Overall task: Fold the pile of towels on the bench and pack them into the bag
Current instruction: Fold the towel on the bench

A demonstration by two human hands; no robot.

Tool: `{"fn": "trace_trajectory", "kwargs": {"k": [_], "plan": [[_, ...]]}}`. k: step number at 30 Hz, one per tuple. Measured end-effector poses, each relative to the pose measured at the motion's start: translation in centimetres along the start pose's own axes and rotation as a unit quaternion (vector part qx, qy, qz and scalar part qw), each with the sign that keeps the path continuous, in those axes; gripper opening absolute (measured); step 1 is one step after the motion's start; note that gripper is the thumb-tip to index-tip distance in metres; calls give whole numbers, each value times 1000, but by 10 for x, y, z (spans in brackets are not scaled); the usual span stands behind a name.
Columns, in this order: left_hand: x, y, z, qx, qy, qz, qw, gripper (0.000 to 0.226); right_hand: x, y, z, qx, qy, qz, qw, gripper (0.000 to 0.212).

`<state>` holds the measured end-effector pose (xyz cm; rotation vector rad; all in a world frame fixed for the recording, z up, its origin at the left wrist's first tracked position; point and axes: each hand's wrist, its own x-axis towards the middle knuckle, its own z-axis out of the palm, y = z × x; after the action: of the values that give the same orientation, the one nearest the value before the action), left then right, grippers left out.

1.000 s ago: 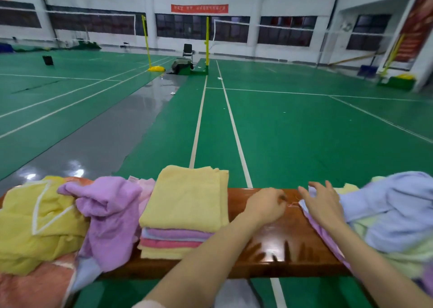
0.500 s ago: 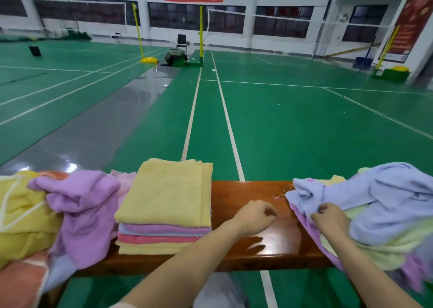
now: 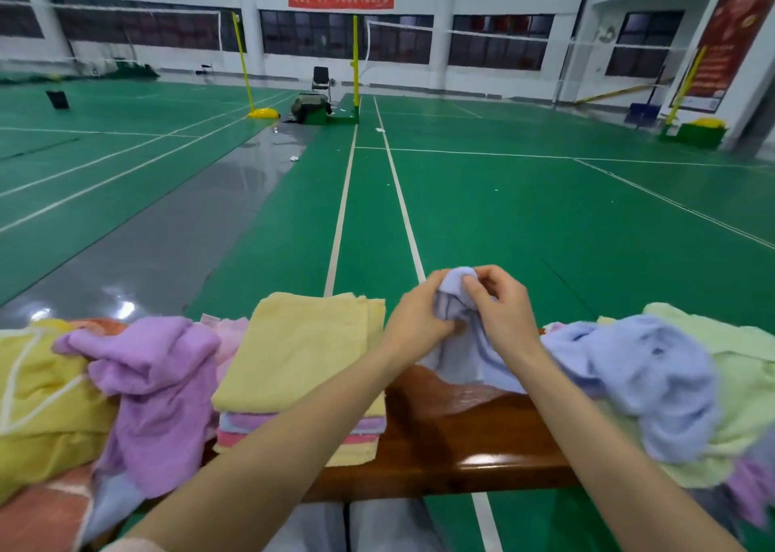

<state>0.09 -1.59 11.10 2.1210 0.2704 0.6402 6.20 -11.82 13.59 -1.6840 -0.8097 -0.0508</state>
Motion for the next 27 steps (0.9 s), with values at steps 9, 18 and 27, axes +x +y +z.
{"fn": "trace_trajectory", "kwargs": {"k": [9, 18, 27], "plan": [[5, 21, -114, 46, 0, 3, 999, 4, 15, -43, 21, 95, -15, -52, 994, 14], [-15, 13, -182, 128, -69, -39, 989, 28, 18, -49, 36, -190, -208, -50, 958, 29], [-46, -38, -215, 68, -74, -141, 985, 31, 10, -31, 39, -36, -352, 29, 935, 17]]}}
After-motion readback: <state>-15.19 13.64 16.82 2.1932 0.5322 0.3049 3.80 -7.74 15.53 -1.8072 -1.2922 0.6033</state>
